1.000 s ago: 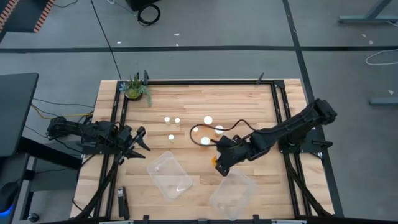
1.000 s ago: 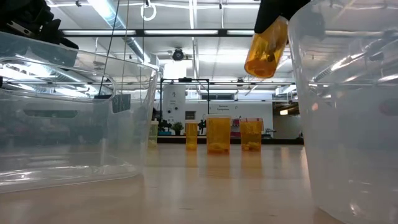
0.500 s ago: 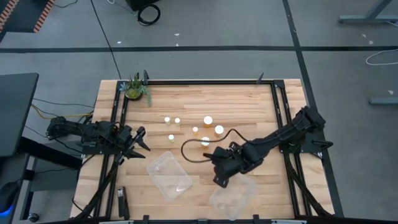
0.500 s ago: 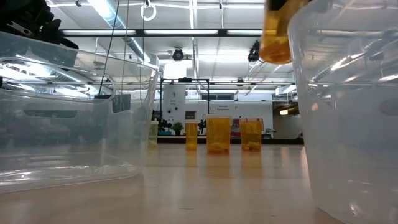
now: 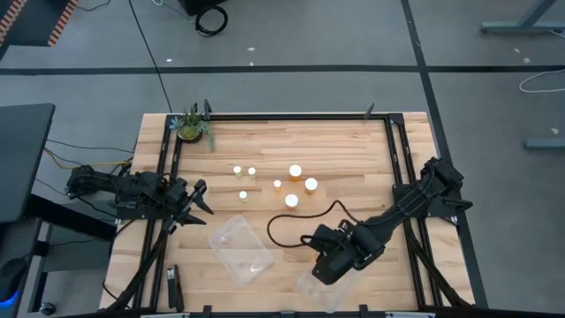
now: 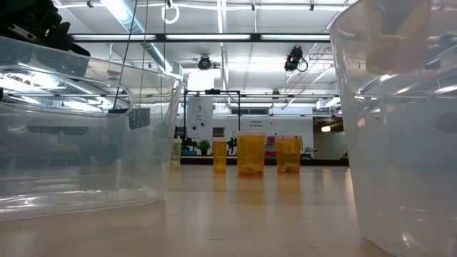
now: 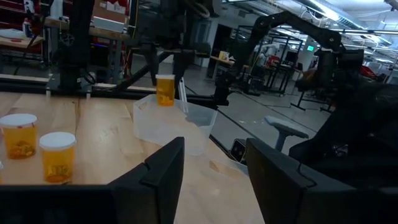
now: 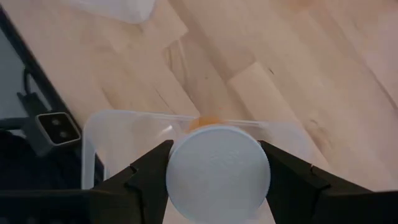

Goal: Pick and place medicine bottles into bin by pill shape (circle, oval)
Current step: Put the large orange pill bottle into the right transparent bin

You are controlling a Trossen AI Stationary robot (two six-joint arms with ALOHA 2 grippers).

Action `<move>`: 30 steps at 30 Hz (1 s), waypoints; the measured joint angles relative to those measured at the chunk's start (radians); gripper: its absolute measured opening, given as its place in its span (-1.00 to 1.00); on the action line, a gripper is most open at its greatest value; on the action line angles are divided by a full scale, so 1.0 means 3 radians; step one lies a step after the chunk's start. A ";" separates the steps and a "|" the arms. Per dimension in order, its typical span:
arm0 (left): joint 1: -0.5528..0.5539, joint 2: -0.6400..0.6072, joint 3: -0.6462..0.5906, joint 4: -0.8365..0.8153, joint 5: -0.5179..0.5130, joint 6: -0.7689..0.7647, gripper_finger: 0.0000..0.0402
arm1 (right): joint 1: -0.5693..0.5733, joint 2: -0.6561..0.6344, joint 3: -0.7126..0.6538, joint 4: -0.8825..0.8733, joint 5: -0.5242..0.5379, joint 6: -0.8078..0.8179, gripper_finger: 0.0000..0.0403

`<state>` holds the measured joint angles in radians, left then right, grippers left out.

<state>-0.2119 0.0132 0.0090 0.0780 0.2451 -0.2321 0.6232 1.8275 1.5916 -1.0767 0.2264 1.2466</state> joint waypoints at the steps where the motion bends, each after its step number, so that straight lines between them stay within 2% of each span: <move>1: 0.0000 -0.0001 0.0000 0.0001 0.0000 0.0000 -0.10 | 0.0017 0.0023 -0.0017 0.0001 -0.0001 0.0046 0.12; 19: 0.0001 -0.0001 0.0000 -0.0002 0.0000 0.0000 -0.12 | 0.0425 0.0042 -0.0498 0.0069 -0.0174 0.1101 0.12; 30: 0.0001 -0.0001 0.0000 -0.0002 0.0000 0.0000 -0.12 | 0.0487 0.0042 -0.0750 0.0339 -0.0280 0.1222 0.12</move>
<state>-0.2116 0.0128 0.0090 0.0772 0.2451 -0.2321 0.7692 1.8400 1.3668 -0.9751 0.1424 1.6131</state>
